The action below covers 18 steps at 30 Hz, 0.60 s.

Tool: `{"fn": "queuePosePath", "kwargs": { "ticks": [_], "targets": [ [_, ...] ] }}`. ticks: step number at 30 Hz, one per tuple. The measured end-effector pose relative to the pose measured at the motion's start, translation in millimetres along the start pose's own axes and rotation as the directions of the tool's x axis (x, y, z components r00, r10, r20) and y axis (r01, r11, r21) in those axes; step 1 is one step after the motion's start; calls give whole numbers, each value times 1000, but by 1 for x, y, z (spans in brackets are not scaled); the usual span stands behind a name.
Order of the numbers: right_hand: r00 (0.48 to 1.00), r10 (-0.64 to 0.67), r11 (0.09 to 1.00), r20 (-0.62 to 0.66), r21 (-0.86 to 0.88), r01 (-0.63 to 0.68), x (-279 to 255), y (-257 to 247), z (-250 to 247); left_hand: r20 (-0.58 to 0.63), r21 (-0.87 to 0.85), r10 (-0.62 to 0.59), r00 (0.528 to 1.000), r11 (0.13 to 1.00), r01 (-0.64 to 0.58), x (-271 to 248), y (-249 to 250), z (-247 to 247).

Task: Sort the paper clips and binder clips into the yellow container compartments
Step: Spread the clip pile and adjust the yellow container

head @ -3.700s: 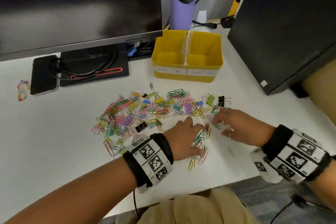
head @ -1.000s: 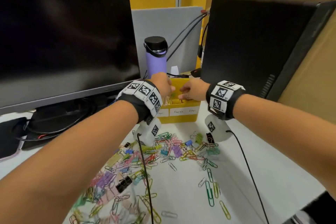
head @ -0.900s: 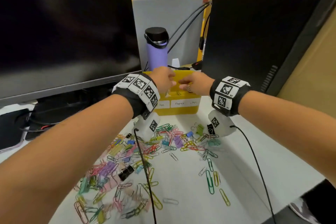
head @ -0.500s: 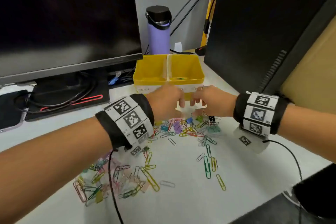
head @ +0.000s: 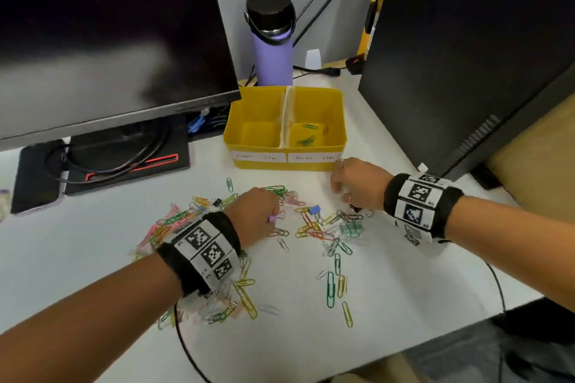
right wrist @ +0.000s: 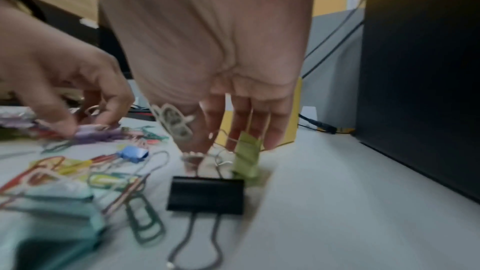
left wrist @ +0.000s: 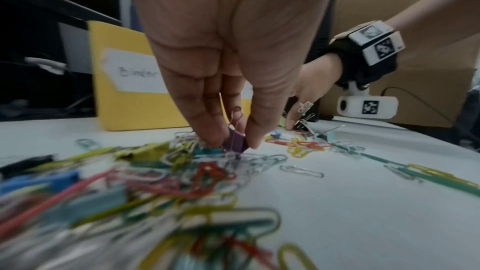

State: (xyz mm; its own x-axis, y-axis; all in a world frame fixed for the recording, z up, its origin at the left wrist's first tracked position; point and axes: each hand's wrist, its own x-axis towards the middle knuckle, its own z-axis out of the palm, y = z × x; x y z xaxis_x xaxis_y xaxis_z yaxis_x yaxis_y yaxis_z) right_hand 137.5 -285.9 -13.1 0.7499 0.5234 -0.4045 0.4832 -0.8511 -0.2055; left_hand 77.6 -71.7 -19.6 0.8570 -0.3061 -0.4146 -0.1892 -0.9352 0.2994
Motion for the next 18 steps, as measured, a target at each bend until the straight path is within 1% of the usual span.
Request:
{"fn": "queuePosePath", "kwargs": {
  "ticks": [2, 3, 4, 5, 7, 9, 12, 14, 16, 17, 18],
  "targets": [
    [996, -49, 999, -73, 17, 50, 2, -14, 7, -28, -50, -26, 999, 998, 24, -6, -7, 4],
    [993, -87, 996, -86, 19, 89, 6, -21, 8, -29, -74, -48, 998, 996, 45, -8, -10, 2],
    [991, -114, 993, -70, 8, 115, 10, -29, 8, -27, -86, -77, 997, 994, 74, -9, -13, 0],
    [992, -123, 992, -28, 2, 123, 13, -36, 9, -32, -89, -100, 995, 991, 96, -11, -16, 0],
    [992, -92, 995, 86, 33, 90, 18, -44, 10, -41, -105, -154, 987, 983, 149, -16, -24, 0],
    [990, -60, 995, 124, 80, 50, 21, -46, 12, -50, -120, -212, 976, 971, 205, -22, -32, 2],
    [998, -23, 976, 56, 216, 10, 20, -41, 15, -36, -74, -256, 966, 965, 253, -28, -40, 3],
    [999, 8, 947, -46, 322, 7, 14, -36, 9, -32, -18, -278, 960, 961, 277, -30, -42, 3],
    [982, 66, 932, -177, 361, 3, 9, -26, 2, -79, 28, -299, 951, 953, 302, -32, -42, 2],
    [975, 101, 932, -198, 362, -24, 6, -18, 1, -103, 42, -300, 948, 951, 305, -33, -41, 2],
    [974, 137, 936, -181, 345, -68, 3, -10, 0, -125, 49, -281, 952, 956, 288, -32, -37, -1]
  ]
}}
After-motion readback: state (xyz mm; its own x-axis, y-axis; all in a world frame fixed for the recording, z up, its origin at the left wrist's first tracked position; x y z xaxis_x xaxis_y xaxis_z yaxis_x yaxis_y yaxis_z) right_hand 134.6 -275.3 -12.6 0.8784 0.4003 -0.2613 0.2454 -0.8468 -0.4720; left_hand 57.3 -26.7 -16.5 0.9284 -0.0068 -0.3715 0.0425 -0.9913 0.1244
